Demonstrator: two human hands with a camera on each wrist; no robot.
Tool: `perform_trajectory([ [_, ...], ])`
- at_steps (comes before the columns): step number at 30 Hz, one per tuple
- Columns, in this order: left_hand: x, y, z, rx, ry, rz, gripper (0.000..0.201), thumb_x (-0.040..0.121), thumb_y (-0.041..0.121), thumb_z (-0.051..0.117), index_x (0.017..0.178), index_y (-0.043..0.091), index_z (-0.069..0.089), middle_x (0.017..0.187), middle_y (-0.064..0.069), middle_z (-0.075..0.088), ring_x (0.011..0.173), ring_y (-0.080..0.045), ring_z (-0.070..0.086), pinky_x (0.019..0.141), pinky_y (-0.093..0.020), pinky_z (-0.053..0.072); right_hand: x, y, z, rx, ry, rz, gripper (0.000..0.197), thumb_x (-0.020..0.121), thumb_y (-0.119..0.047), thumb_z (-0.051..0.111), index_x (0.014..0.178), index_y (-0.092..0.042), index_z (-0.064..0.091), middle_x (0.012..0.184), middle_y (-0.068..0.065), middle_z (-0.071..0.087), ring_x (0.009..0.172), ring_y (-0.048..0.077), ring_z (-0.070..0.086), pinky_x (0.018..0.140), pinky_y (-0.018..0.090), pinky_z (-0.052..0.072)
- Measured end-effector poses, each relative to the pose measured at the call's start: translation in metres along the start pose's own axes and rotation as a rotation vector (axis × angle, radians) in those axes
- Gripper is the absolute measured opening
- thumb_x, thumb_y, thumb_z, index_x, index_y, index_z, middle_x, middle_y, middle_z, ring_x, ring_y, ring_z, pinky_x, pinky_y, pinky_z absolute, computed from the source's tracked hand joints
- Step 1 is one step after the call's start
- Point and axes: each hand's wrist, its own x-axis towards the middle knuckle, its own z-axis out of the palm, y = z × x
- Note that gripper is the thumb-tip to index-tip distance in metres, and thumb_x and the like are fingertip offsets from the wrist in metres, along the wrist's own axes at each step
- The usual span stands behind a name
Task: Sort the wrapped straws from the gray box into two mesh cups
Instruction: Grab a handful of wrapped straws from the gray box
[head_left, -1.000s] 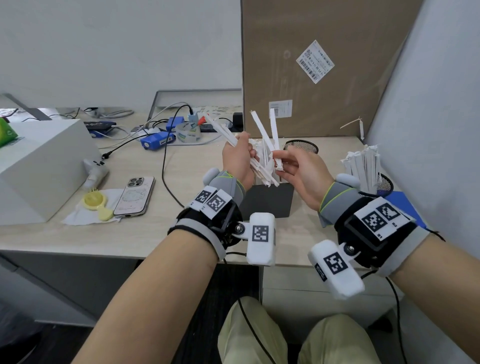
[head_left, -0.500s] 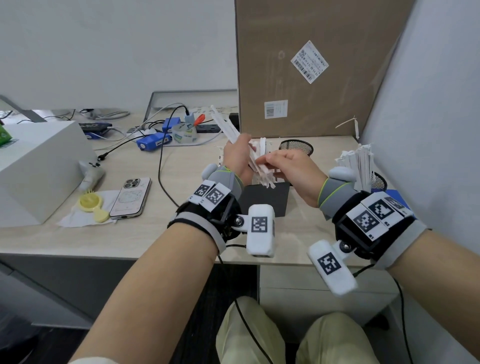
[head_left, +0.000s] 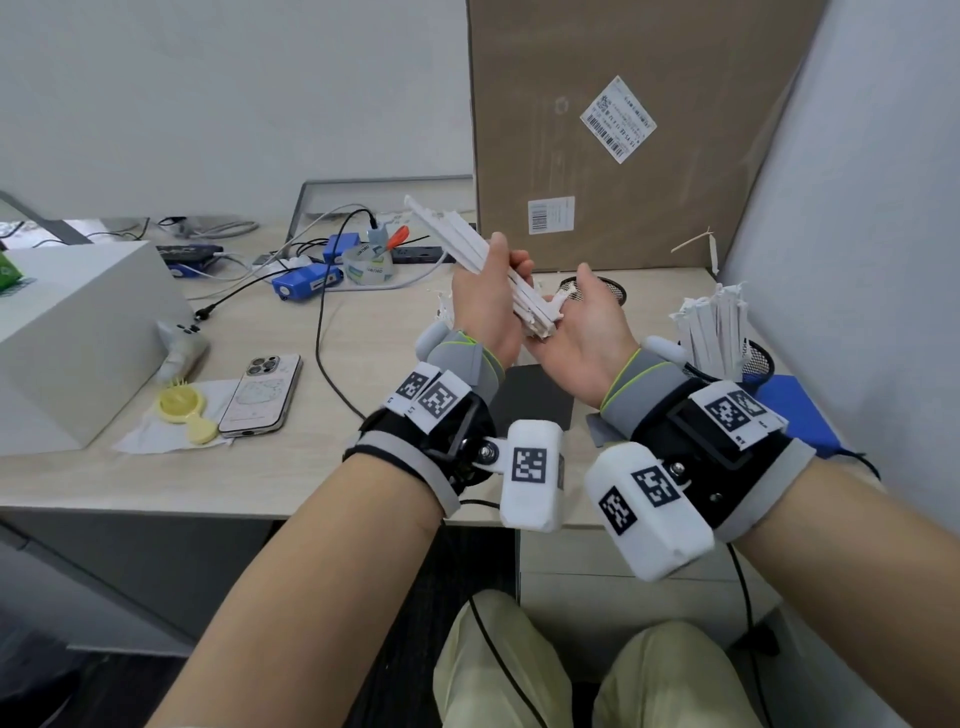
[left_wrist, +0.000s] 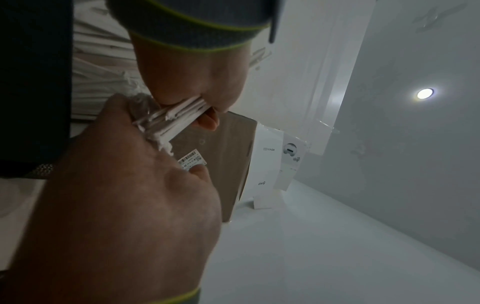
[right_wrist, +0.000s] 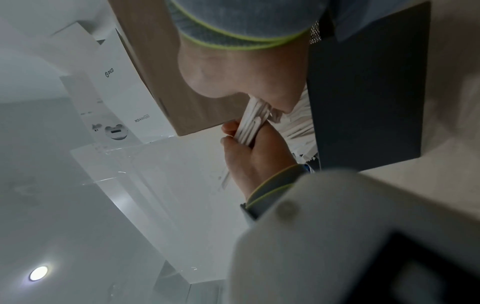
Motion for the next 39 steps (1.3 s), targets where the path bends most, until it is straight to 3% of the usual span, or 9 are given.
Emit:
perform_trajectory([
  [4,-0.005,-0.003,0.0,0.01,-0.048,-0.013,0.02,0.098,0.018,0.05,0.08,0.012,0.046,0.054,0.002,0.048,0.044,-0.008,0.047,0.051,-0.025,0.044,0.001,0.0,0.004,0.054,0.011,0.01,0.058,0.1,-0.048,0.021,0.106,-0.003,0.056,0.083,0.004,0.065,0.094,0.019,0.06,0.096,0.029,0.043],
  [9,-0.009,0.001,0.002,-0.003,-0.071,-0.046,0.016,0.098,0.018,0.048,0.084,0.012,0.053,0.057,0.001,0.042,0.041,-0.006,0.043,0.048,-0.022,0.042,0.003,-0.001,-0.006,0.089,0.007,0.029,0.057,0.101,-0.045,0.017,0.127,-0.003,0.046,0.118,0.009,0.054,0.112,0.023,0.053,0.106,0.032,0.036],
  [13,-0.013,-0.001,0.002,-0.013,-0.115,-0.085,0.017,0.099,0.017,0.047,0.084,0.011,0.053,0.056,0.001,0.042,0.041,-0.006,0.043,0.047,-0.022,0.044,0.005,-0.004,-0.015,0.018,0.066,0.029,0.038,0.102,-0.026,0.026,0.094,-0.005,0.057,0.087,0.009,0.067,0.085,0.023,0.06,0.081,0.032,0.044],
  [15,-0.014,-0.001,0.001,-0.016,-0.137,-0.109,0.016,0.099,0.018,0.047,0.085,0.011,0.053,0.054,0.003,0.043,0.042,-0.006,0.044,0.048,-0.022,0.045,0.004,-0.008,-0.018,-0.087,0.083,0.038,0.028,0.098,-0.013,0.034,0.088,-0.005,0.059,0.086,0.011,0.063,0.08,0.022,0.058,0.075,0.03,0.045],
  [22,-0.012,-0.002,-0.003,0.021,-0.156,-0.13,0.017,0.099,0.016,0.047,0.084,0.011,0.053,0.054,0.003,0.046,0.042,-0.006,0.045,0.048,-0.021,0.045,0.006,-0.012,-0.031,-0.31,0.095,-0.038,0.02,0.092,0.0,0.047,0.098,-0.011,0.063,0.082,-0.001,0.067,0.077,0.013,0.06,0.068,0.023,0.049],
  [27,-0.012,-0.006,-0.002,0.162,-0.112,-0.085,0.019,0.097,0.013,0.049,0.079,0.01,0.055,0.053,0.002,0.049,0.042,-0.009,0.051,0.048,-0.023,0.047,0.001,-0.009,-0.031,-0.425,0.115,-0.171,0.026,0.091,0.006,0.047,0.107,-0.006,0.064,0.09,0.007,0.068,0.076,0.016,0.064,0.064,0.025,0.056],
  [34,-0.013,-0.012,0.005,0.216,-0.128,-0.061,0.014,0.098,0.015,0.045,0.085,0.017,0.047,0.08,-0.005,0.053,0.073,-0.018,0.057,0.068,-0.037,0.051,0.003,-0.007,-0.027,-0.586,0.164,-0.239,0.02,0.086,0.002,0.059,0.095,-0.01,0.072,0.071,0.002,0.073,0.062,0.016,0.067,0.062,0.029,0.056],
  [36,-0.011,-0.015,0.006,0.2,-0.139,-0.034,0.005,0.098,0.012,0.045,0.095,0.015,0.044,0.089,-0.005,0.058,0.081,-0.016,0.059,0.075,-0.039,0.054,0.002,-0.008,-0.025,-0.681,0.145,-0.249,0.021,0.086,0.0,0.059,0.097,-0.011,0.072,0.075,0.003,0.071,0.062,0.013,0.066,0.062,0.027,0.055],
  [39,-0.008,-0.018,0.004,0.203,-0.114,0.003,0.028,0.097,0.007,0.047,0.119,0.014,0.031,0.089,-0.005,0.065,0.078,-0.015,0.063,0.073,-0.038,0.055,-0.002,-0.012,-0.022,-0.795,0.098,-0.237,0.03,0.087,0.006,0.05,0.103,-0.009,0.07,0.08,0.003,0.069,0.062,0.009,0.065,0.062,0.023,0.056],
])
